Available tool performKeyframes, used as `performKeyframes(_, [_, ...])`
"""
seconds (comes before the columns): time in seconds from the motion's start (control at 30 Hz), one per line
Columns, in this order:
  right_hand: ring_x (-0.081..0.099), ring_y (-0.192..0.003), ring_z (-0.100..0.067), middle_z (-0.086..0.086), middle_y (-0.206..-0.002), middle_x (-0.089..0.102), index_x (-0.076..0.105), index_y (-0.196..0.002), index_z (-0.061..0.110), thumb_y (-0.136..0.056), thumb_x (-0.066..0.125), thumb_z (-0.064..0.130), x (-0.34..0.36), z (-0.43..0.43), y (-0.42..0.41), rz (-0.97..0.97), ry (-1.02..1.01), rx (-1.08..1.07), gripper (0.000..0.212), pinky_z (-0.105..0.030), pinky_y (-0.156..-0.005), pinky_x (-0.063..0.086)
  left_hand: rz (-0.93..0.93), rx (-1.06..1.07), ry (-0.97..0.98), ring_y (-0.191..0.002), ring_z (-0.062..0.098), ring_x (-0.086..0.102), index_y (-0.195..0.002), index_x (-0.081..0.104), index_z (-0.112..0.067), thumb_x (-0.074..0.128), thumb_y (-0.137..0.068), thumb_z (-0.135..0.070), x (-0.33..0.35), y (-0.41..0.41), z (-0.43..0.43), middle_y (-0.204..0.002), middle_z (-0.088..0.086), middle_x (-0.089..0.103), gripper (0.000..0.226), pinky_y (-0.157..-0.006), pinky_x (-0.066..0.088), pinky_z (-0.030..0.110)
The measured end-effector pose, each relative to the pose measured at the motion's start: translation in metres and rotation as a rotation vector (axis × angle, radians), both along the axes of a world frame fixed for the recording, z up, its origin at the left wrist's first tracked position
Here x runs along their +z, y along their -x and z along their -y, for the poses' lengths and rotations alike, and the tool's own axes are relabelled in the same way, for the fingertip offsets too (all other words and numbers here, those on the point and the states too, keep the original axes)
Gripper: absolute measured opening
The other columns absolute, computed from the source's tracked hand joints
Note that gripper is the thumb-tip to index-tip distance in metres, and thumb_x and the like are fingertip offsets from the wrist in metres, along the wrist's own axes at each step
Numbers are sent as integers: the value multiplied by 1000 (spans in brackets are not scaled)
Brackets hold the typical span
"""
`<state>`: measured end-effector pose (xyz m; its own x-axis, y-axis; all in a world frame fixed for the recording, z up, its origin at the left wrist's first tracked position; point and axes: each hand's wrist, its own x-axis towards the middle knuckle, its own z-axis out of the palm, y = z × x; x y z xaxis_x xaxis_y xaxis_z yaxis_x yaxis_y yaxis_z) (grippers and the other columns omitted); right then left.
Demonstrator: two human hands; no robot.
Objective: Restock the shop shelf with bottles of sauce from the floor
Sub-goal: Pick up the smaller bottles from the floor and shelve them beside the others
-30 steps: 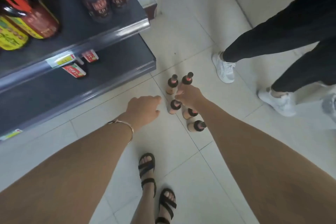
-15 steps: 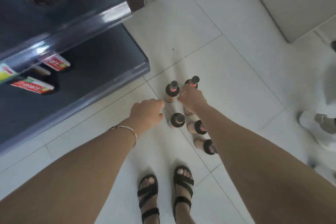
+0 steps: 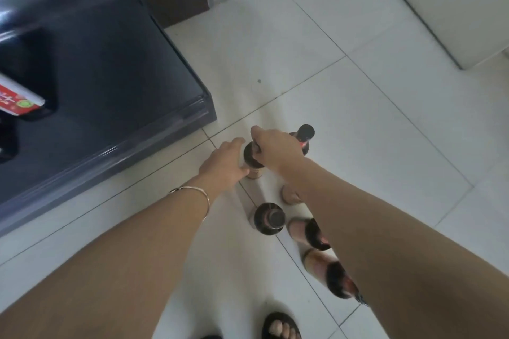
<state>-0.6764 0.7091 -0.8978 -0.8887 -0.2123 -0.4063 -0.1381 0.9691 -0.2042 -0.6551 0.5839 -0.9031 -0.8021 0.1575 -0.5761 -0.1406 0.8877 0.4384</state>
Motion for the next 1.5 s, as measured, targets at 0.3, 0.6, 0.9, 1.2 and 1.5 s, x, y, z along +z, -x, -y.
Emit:
performKeyframes(0.3, [59,-105,-31,-15,-111,64,35,-138,11,-82,61,13,3,-17,6,169,269,-88,62,-33,-78,44,-69,312,-288,-80,18,51,-90,55,-15,62,-79,-9,-46,18,-46,-73,-3,55,14,-57,40,12])
performKeyframes(0.6, [39,-135,-30,-13,-144,44,49,-136,13,-87,35,-12,3,-36,-31,387,147,-127,57,-35,-109,34,-155,699,-399,-108,31,61,-107,65,-7,78,-65,-7,-37,-23,-13,-112,15,68,44,-98,46,38])
performKeyframes(0.9, [51,-122,-34,-14,-142,46,18,-150,30,-81,46,-14,20,-37,-91,593,52,11,86,-42,-99,46,-170,645,-220,-109,31,59,-107,64,-7,74,-72,-7,0,-75,8,-114,14,66,37,-86,42,29])
performKeyframes(1.2, [37,-135,-26,-11,-139,45,47,-138,22,-77,73,11,-2,-33,-116,474,390,-298,67,-29,-106,30,-89,604,-328,-101,28,63,-101,65,-9,75,-66,-3,-10,-94,2,-103,9,69,36,-82,49,22])
performKeyframes(1.5, [62,-100,-25,-10,-100,69,67,-107,10,-73,76,17,26,-16,-123,366,473,-464,35,-41,-94,50,-130,532,-302,-106,31,61,-103,65,-13,72,-68,-3,45,-84,13,-109,11,69,37,-95,48,42])
